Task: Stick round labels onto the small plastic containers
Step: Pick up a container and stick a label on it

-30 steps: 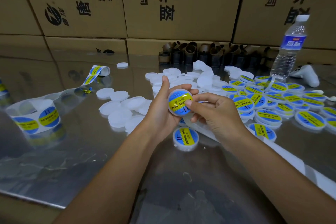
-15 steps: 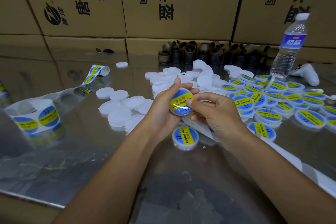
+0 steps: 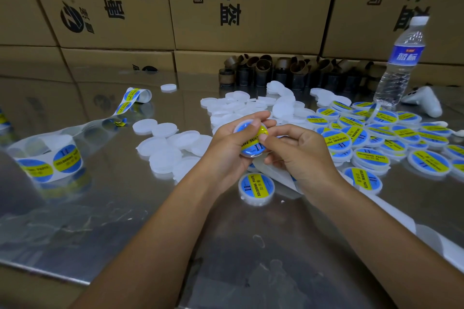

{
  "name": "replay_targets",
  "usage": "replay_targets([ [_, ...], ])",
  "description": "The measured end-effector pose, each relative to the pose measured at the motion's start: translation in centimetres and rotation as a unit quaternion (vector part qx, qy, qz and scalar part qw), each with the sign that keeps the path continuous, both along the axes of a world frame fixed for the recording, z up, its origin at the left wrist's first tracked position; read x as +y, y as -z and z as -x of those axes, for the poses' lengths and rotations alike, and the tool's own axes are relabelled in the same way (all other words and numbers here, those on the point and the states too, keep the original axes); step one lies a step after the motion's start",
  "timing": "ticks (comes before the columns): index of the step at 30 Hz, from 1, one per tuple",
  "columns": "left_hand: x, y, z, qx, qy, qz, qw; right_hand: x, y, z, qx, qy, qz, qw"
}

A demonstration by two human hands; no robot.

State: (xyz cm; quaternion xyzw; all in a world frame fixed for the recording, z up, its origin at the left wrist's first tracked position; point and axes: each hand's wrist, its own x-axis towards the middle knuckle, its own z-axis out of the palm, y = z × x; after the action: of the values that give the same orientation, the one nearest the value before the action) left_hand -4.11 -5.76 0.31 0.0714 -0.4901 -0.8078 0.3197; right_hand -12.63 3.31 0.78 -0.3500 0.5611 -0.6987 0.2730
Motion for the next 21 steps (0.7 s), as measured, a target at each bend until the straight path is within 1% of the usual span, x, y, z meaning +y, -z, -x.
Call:
replay_targets([
  [2, -0.06, 0.08, -0.01, 0.004, 0.003, 0.002, 1.0, 0.01, 0.0, -0.01, 0.024, 0.009, 0.005, 1.0],
  [6, 0.02, 0.11, -0.03, 0.004, 0.02, 0.012, 1.0, 0.08, 0.16, -0.15, 0.123, 0.056, 0.029, 0.99],
  [8, 0.12, 0.09, -0.04, 0.011, 0.028, 0.014, 0.999, 0.02, 0.2, -0.25, 0.152, 0.076, 0.04, 0.985],
  [18, 0.6, -0.22, 0.02, 0.047, 0.075, -0.033, 0.996, -0.17, 0.39, -0.14, 0.21, 0.143, 0.06, 0.965],
  [21, 0.78, -0.34, 0.03, 0.057, 0.084, -0.053, 0.993, -0.21, 0.67, -0.38, 0.255, 0.169, 0.055, 0.951],
])
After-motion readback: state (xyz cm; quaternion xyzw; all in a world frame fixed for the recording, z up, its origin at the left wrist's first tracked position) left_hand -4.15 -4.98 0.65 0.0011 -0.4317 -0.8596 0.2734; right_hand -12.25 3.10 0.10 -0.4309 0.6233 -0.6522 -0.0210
